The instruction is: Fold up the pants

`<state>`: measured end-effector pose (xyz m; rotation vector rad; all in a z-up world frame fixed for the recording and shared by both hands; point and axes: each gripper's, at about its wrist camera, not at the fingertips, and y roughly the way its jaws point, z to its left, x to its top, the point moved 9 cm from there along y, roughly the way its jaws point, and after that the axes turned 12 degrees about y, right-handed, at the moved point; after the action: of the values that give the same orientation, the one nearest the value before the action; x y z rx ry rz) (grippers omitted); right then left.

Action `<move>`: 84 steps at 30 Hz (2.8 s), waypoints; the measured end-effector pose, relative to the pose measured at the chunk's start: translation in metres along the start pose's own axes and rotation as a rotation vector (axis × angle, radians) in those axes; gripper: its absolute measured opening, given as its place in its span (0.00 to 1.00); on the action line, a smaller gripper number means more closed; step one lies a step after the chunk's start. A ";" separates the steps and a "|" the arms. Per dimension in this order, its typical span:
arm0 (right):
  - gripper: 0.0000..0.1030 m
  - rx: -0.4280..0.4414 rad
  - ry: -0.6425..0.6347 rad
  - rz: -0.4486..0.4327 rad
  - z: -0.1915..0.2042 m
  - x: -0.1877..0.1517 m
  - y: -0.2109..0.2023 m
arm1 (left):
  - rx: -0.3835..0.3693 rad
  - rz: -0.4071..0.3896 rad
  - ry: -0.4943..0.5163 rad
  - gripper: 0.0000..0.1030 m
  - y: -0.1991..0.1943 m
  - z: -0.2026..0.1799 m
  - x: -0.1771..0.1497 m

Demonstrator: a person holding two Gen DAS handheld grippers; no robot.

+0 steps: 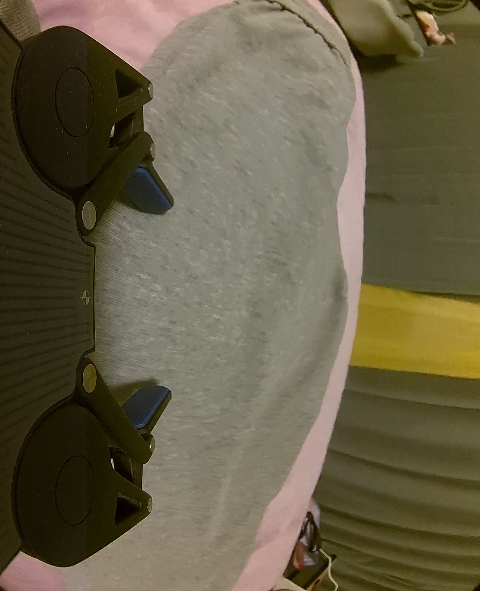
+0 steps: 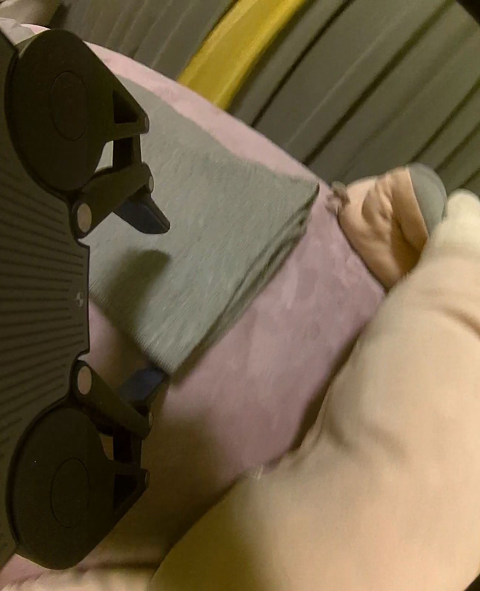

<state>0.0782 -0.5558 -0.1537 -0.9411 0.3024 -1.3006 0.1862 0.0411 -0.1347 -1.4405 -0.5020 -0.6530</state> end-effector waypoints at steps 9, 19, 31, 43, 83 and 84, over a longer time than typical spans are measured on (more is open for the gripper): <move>0.46 0.118 0.151 -0.012 -0.013 0.007 -0.009 | 0.004 -0.006 -0.098 1.00 0.002 0.008 -0.002; 0.13 0.059 -0.034 -0.060 0.049 0.005 -0.009 | -0.070 -0.014 -0.047 1.00 0.000 -0.005 -0.001; 0.13 0.298 -0.786 0.012 0.257 -0.169 -0.042 | -0.095 -0.039 -0.097 1.00 -0.001 0.005 0.000; 0.67 0.376 -0.709 0.462 0.254 -0.284 0.000 | -0.131 -0.042 -0.128 1.00 -0.006 0.009 -0.001; 0.96 -0.144 -0.752 0.182 0.181 -0.216 0.030 | -0.357 0.103 0.048 1.00 -0.016 -0.125 -0.007; 0.96 -0.146 -0.758 0.182 0.181 -0.217 0.029 | -0.354 0.101 0.058 1.00 -0.017 -0.124 -0.008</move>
<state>0.1571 -0.2840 -0.1302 -1.4207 -0.1105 -0.6897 0.1599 -0.0820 -0.1378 -1.7616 -0.2734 -0.7245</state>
